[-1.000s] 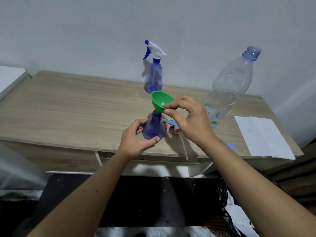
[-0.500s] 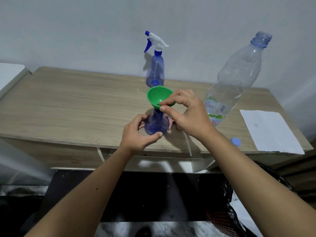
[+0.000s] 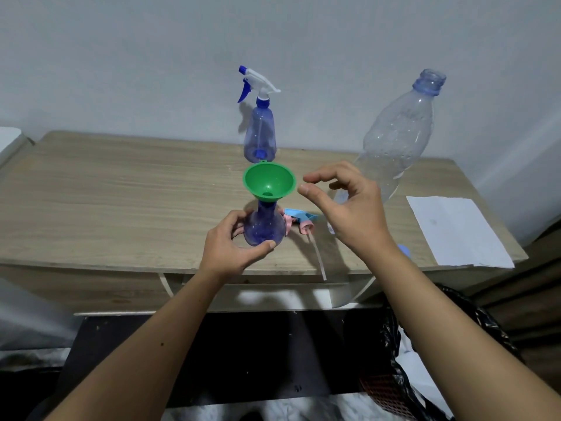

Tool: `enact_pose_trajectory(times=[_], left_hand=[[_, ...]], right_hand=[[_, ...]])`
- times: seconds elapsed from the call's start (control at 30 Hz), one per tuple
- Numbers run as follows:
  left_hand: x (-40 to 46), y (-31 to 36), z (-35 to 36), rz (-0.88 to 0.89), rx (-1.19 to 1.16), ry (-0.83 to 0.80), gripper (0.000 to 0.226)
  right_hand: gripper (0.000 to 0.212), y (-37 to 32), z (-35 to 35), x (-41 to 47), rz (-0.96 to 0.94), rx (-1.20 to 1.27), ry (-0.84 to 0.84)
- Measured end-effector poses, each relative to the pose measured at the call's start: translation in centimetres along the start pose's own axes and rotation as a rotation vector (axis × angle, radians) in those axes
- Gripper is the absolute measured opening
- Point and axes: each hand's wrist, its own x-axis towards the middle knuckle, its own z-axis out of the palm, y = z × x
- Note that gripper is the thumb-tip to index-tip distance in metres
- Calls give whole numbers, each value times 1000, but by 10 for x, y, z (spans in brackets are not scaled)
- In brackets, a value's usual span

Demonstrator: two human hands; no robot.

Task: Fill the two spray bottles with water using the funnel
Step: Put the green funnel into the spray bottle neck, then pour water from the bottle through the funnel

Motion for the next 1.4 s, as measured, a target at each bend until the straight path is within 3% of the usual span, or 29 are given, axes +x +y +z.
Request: enact_pose_trajectory(times=[0.23, 0.33, 0.4, 0.5, 0.6, 0.67, 1.17, 1.4], left_hand=[[0, 3, 2, -19, 21, -23, 73], [0, 1, 4, -11, 16, -19, 71], [0, 1, 4, -6, 7, -21, 71], [0, 1, 4, -9, -23, -14, 78], [0, -1, 4, -21, -45, -10, 85], [1, -1, 4, -23, -49, -11, 84], [1, 5, 3, -10, -62, -22, 84], [0, 5, 4, -17, -26, -6, 80]], right_hand=[[13, 7, -36, -23, 138, -20, 311], [26, 18, -43, -26, 173, -71, 441], [40, 30, -43, -25, 187, -147, 503], [81, 45, -36, -17, 276, -233, 532], [116, 54, -28, -6, 379, -156, 471], [124, 58, -23, -1, 405, -81, 433], [90, 64, -24, 5, 353, -131, 412], [87, 56, -41, 7, 176, -318, 229]])
